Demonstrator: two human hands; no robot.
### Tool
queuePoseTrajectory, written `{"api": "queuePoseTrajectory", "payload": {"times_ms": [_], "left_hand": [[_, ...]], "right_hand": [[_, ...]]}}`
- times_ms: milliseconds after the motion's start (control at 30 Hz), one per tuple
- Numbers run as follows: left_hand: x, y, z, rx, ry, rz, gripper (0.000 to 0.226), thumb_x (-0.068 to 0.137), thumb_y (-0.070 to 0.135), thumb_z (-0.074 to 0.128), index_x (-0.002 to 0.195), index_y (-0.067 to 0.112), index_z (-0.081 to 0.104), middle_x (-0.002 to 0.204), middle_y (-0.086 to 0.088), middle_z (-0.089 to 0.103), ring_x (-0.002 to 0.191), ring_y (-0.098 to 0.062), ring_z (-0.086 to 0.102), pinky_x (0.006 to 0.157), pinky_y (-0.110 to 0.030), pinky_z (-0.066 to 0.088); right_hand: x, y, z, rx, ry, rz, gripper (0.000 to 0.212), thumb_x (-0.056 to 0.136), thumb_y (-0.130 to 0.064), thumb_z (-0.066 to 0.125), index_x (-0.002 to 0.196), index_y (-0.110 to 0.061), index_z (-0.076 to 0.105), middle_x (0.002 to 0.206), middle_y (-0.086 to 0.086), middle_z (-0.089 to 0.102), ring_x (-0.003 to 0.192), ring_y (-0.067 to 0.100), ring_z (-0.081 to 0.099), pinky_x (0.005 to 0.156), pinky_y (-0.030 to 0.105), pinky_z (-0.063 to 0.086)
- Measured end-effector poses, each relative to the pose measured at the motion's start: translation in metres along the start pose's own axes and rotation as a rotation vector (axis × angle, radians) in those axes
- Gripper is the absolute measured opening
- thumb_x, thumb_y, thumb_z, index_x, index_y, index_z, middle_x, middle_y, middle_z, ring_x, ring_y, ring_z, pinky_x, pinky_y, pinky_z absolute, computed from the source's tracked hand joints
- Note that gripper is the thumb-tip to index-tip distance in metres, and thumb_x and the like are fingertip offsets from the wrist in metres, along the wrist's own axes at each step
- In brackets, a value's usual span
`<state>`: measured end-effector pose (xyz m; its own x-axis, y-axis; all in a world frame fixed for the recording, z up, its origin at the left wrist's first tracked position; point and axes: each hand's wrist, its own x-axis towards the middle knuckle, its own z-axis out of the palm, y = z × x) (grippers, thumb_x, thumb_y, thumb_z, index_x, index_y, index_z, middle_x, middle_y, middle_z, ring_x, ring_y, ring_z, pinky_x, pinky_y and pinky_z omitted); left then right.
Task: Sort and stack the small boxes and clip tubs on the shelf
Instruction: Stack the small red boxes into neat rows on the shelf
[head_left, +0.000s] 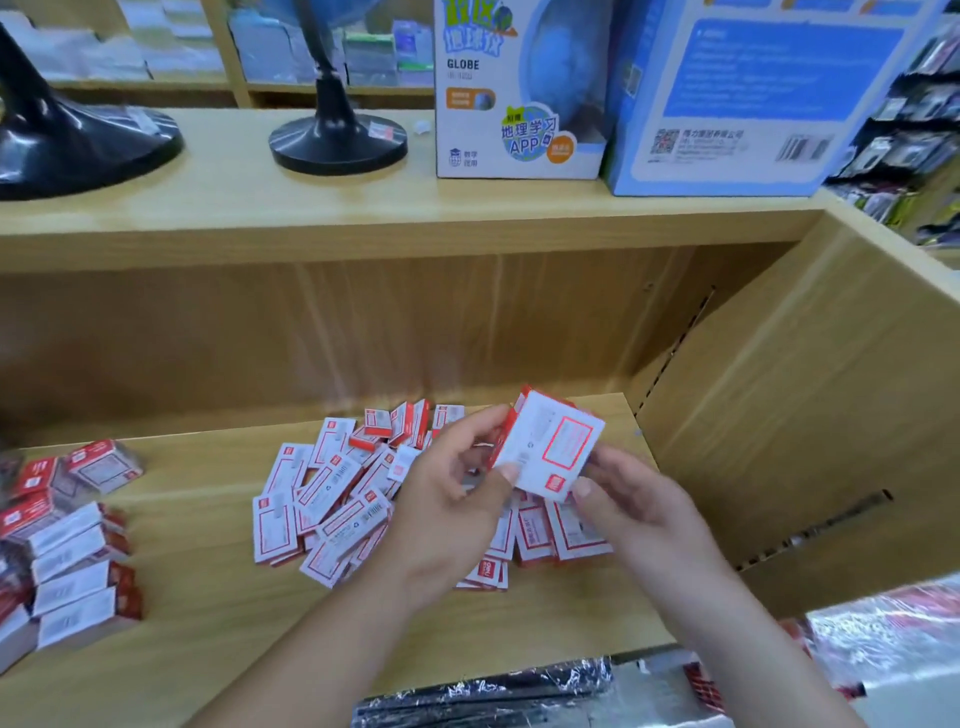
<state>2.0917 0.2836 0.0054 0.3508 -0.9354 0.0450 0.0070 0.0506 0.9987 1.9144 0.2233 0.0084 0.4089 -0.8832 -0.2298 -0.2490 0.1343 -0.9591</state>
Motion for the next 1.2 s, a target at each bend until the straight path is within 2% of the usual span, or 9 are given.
{"api": "queuePoseTrajectory", "payload": {"times_ms": [100, 200, 333, 500, 600, 733, 867, 1000, 1200], "left_hand": [[-0.007, -0.006, 0.005, 0.012, -0.045, -0.059, 0.039, 0.099, 0.002, 0.060, 0.130, 0.026, 0.059, 0.119, 0.007, 0.073, 0.108, -0.011, 0.070, 0.089, -0.028, 0.057], [-0.008, -0.015, 0.002, 0.228, -0.014, -0.045, 0.041, 0.095, 0.014, 0.069, 0.129, 0.034, 0.059, 0.118, 0.020, 0.068, 0.109, -0.007, 0.067, 0.087, -0.023, 0.055], [-0.009, -0.011, -0.004, 0.538, -0.021, 0.224, 0.068, 0.082, 0.028, 0.080, 0.143, 0.034, 0.050, 0.135, 0.025, 0.046, 0.127, 0.000, 0.051, 0.101, -0.018, 0.044], [-0.009, 0.004, 0.008, 0.662, -0.079, 0.364, 0.052, 0.076, 0.032, 0.076, 0.127, 0.030, 0.062, 0.123, 0.019, 0.058, 0.113, -0.003, 0.059, 0.094, -0.029, 0.050], [-0.005, -0.003, -0.002, 0.481, -0.025, 0.247, 0.036, 0.086, 0.014, 0.074, 0.117, 0.030, 0.066, 0.107, 0.011, 0.063, 0.098, -0.013, 0.066, 0.082, -0.040, 0.056], [-0.008, 0.004, -0.022, 0.114, 0.074, 0.010, 0.033, 0.088, 0.008, 0.077, 0.116, 0.026, 0.072, 0.110, -0.003, 0.064, 0.100, -0.011, 0.068, 0.087, -0.040, 0.061], [-0.011, 0.007, -0.034, -0.021, 0.012, -0.086, 0.033, 0.093, 0.005, 0.070, 0.121, 0.021, 0.065, 0.111, 0.002, 0.074, 0.106, -0.014, 0.070, 0.094, -0.042, 0.059], [-0.013, 0.015, -0.040, -0.059, -0.034, -0.096, 0.032, 0.095, 0.005, 0.067, 0.122, 0.022, 0.063, 0.109, 0.003, 0.076, 0.104, -0.012, 0.071, 0.095, -0.036, 0.058], [0.005, 0.009, -0.044, 0.089, -0.090, -0.099, 0.048, 0.090, 0.012, 0.075, 0.132, 0.026, 0.056, 0.115, 0.001, 0.068, 0.101, -0.001, 0.068, 0.091, -0.026, 0.058]], "right_hand": [[-0.002, -0.009, 0.007, 0.186, 0.018, 0.021, 0.025, 0.096, -0.005, 0.060, 0.121, -0.012, 0.063, 0.107, 0.004, 0.076, 0.105, 0.022, 0.071, 0.084, 0.033, 0.060], [-0.002, -0.014, 0.005, 0.055, 0.074, -0.037, 0.022, 0.095, -0.011, 0.064, 0.114, -0.022, 0.068, 0.097, 0.001, 0.076, 0.095, 0.021, 0.072, 0.075, 0.035, 0.062], [0.003, -0.027, 0.009, -0.005, 0.226, -0.025, 0.004, 0.087, -0.019, 0.075, 0.087, -0.023, 0.075, 0.075, 0.014, 0.072, 0.073, 0.033, 0.071, 0.069, 0.048, 0.061], [0.007, -0.047, 0.025, 0.034, 0.234, 0.026, 0.010, 0.084, -0.021, 0.077, 0.085, -0.012, 0.072, 0.073, 0.012, 0.075, 0.072, 0.030, 0.075, 0.072, 0.055, 0.061], [0.008, -0.048, 0.026, -0.027, 0.128, -0.044, 0.017, 0.093, -0.024, 0.068, 0.086, -0.010, 0.073, 0.076, 0.005, 0.076, 0.076, 0.017, 0.073, 0.082, 0.043, 0.060], [0.017, -0.048, 0.012, -0.315, 0.096, -0.137, 0.014, 0.094, -0.025, 0.066, 0.108, -0.026, 0.069, 0.091, -0.011, 0.070, 0.084, 0.003, 0.065, 0.067, 0.011, 0.051], [0.025, -0.040, 0.013, -0.425, -0.144, -0.212, 0.068, 0.095, -0.010, 0.064, 0.145, -0.048, 0.040, 0.122, -0.016, 0.062, 0.107, 0.012, 0.065, 0.080, 0.029, 0.060], [0.024, -0.048, 0.017, -0.419, -0.227, -0.270, 0.054, 0.097, -0.011, 0.062, 0.134, -0.049, 0.053, 0.116, -0.011, 0.068, 0.102, 0.014, 0.067, 0.079, 0.037, 0.061], [0.026, -0.047, 0.012, -0.206, -0.052, -0.277, 0.044, 0.091, -0.004, 0.068, 0.126, -0.029, 0.062, 0.106, 0.007, 0.068, 0.099, 0.027, 0.065, 0.087, 0.042, 0.058]]}}
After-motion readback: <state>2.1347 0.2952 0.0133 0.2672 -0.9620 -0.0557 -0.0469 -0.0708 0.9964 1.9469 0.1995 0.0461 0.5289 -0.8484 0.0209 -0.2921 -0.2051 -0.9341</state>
